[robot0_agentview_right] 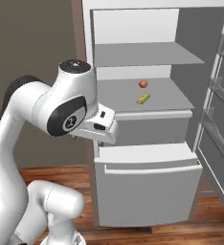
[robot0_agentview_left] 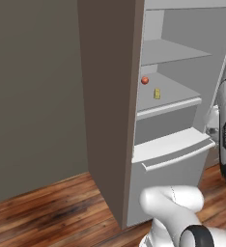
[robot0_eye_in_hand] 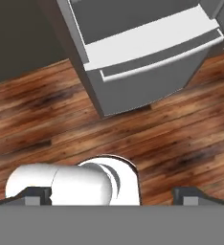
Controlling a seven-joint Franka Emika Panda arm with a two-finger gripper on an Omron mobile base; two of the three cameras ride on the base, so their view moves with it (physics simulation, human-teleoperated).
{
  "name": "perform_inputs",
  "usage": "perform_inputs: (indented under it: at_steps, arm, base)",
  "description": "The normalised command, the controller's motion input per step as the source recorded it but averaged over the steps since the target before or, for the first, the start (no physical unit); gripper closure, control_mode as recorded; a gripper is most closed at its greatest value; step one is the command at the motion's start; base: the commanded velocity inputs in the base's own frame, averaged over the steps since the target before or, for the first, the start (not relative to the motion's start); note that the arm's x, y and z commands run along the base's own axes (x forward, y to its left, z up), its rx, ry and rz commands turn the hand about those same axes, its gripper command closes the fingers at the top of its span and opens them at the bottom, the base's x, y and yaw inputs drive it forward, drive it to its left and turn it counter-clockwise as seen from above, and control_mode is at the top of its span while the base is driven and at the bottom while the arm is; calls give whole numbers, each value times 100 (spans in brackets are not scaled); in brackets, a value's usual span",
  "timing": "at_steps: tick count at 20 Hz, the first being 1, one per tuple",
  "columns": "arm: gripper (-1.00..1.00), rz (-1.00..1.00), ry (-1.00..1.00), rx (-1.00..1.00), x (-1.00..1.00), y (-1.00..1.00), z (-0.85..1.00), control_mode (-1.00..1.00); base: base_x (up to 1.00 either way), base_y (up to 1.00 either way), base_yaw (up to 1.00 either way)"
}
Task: Retrieve the butter from the fridge and place it on a plate on the dining table. Then retrieve the butter knife by the fridge and place it near the plate.
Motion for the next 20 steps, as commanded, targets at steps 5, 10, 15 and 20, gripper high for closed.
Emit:
perform_inputs:
  at_steps: [5, 10, 15, 20]
  arm:
    - [-100, -34, -3, -5, 0, 100, -6, -100]
    - [-100, -15, 13, -13, 1, 43, 1, -100]
    - [-100, -3, 1, -5, 0, 49, -23, -100]
    - [-100, 0, 0, 9, 0, 35, -31, -100]
  base:
    - [0, 0, 0]
    - [0, 0, 0]
    - [0, 0, 0]
    - [0, 0, 0]
